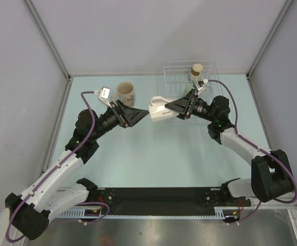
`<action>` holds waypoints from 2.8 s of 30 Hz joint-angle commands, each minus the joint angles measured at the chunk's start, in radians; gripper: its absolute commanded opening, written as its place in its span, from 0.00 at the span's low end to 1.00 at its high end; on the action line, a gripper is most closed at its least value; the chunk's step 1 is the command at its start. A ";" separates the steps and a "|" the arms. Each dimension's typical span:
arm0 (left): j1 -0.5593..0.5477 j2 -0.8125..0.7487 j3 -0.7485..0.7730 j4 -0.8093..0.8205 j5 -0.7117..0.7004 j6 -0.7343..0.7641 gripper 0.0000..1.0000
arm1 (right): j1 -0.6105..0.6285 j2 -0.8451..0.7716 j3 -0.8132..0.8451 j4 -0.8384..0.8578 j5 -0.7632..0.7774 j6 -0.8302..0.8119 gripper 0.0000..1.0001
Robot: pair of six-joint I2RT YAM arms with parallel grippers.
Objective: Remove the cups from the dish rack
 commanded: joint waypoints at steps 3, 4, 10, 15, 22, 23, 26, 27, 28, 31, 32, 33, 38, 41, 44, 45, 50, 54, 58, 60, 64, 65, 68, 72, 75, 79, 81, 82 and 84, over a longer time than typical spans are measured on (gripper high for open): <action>-0.010 -0.015 -0.021 0.131 0.095 -0.056 0.98 | 0.058 0.057 0.085 0.125 0.037 0.005 0.00; -0.013 -0.004 -0.026 0.148 0.100 -0.059 0.97 | 0.064 0.066 0.091 0.130 0.039 0.006 0.00; -0.030 0.027 -0.030 0.171 0.118 -0.065 0.97 | 0.110 0.116 0.135 0.175 0.043 0.029 0.00; -0.030 0.044 -0.027 0.179 0.126 -0.061 0.97 | 0.129 0.135 0.163 0.178 0.042 0.022 0.00; -0.032 0.027 0.020 0.099 0.082 -0.007 0.97 | 0.077 0.091 0.160 0.133 0.036 0.000 0.00; -0.030 0.027 0.023 0.096 0.075 0.002 0.97 | 0.051 0.081 0.157 0.124 0.028 -0.001 0.00; -0.030 0.031 0.028 0.093 0.072 0.007 0.97 | 0.012 0.051 0.163 0.093 0.011 -0.009 0.00; -0.030 0.033 0.031 0.096 0.074 0.007 0.97 | 0.006 0.034 0.165 0.083 0.010 -0.023 0.00; -0.032 0.036 0.028 0.096 0.072 0.005 0.97 | 0.001 0.029 0.166 0.069 0.008 -0.030 0.00; -0.032 0.048 0.027 0.108 0.083 0.002 0.97 | 0.010 0.015 0.166 0.056 0.000 -0.034 0.00; -0.032 0.051 0.027 0.110 0.085 0.000 0.97 | 0.018 0.014 0.163 0.055 0.002 -0.035 0.00; -0.032 0.056 0.027 0.119 0.092 -0.003 0.97 | 0.044 0.014 0.163 0.047 0.005 -0.041 0.00; -0.033 0.077 0.023 0.156 0.106 -0.023 0.97 | 0.138 0.038 0.162 0.044 0.031 -0.060 0.00; -0.039 0.085 0.028 0.168 0.108 -0.026 0.96 | 0.190 0.061 0.160 0.063 0.040 -0.054 0.00; -0.041 0.091 0.030 0.179 0.111 -0.027 0.83 | 0.218 0.072 0.154 0.070 0.048 -0.052 0.00; -0.042 0.093 0.031 0.182 0.115 -0.027 0.74 | 0.219 0.074 0.151 0.073 0.049 -0.049 0.00; -0.041 0.099 0.027 0.189 0.126 -0.026 0.28 | 0.224 0.078 0.139 0.086 0.048 -0.041 0.00; -0.042 0.116 0.027 0.199 0.132 -0.035 0.00 | 0.224 0.090 0.129 0.116 0.048 -0.020 0.00; -0.042 0.113 0.022 0.212 0.131 -0.039 0.00 | 0.222 0.101 0.125 0.147 0.037 -0.009 0.00; -0.044 0.113 0.017 0.208 0.123 -0.042 0.00 | 0.224 0.110 0.125 0.156 0.031 0.000 0.00; -0.044 0.113 0.005 0.228 0.131 -0.055 0.01 | 0.224 0.150 0.131 0.216 0.002 0.054 0.23; -0.044 0.113 -0.001 0.246 0.134 -0.064 0.00 | 0.225 0.153 0.129 0.225 0.000 0.063 0.33; -0.042 0.111 0.005 0.238 0.140 -0.061 0.00 | 0.213 0.156 0.129 0.237 -0.004 0.081 0.65; -0.041 0.100 0.011 0.215 0.141 -0.047 0.00 | 0.138 0.144 0.116 0.273 -0.018 0.124 0.99; -0.035 0.090 0.013 0.209 0.147 -0.042 0.01 | 0.084 0.123 0.099 0.303 -0.030 0.166 1.00; -0.027 0.076 0.017 0.205 0.154 -0.039 0.00 | -0.014 0.100 0.080 0.345 -0.055 0.216 1.00; -0.027 0.073 0.025 0.197 0.152 -0.036 0.00 | -0.040 0.083 0.068 0.354 -0.067 0.235 1.00; -0.024 0.071 0.027 0.185 0.151 -0.032 0.01 | -0.068 0.077 0.062 0.356 -0.069 0.238 1.00; -0.016 0.067 0.049 0.145 0.135 -0.010 0.00 | -0.092 0.054 0.048 0.353 -0.067 0.239 1.00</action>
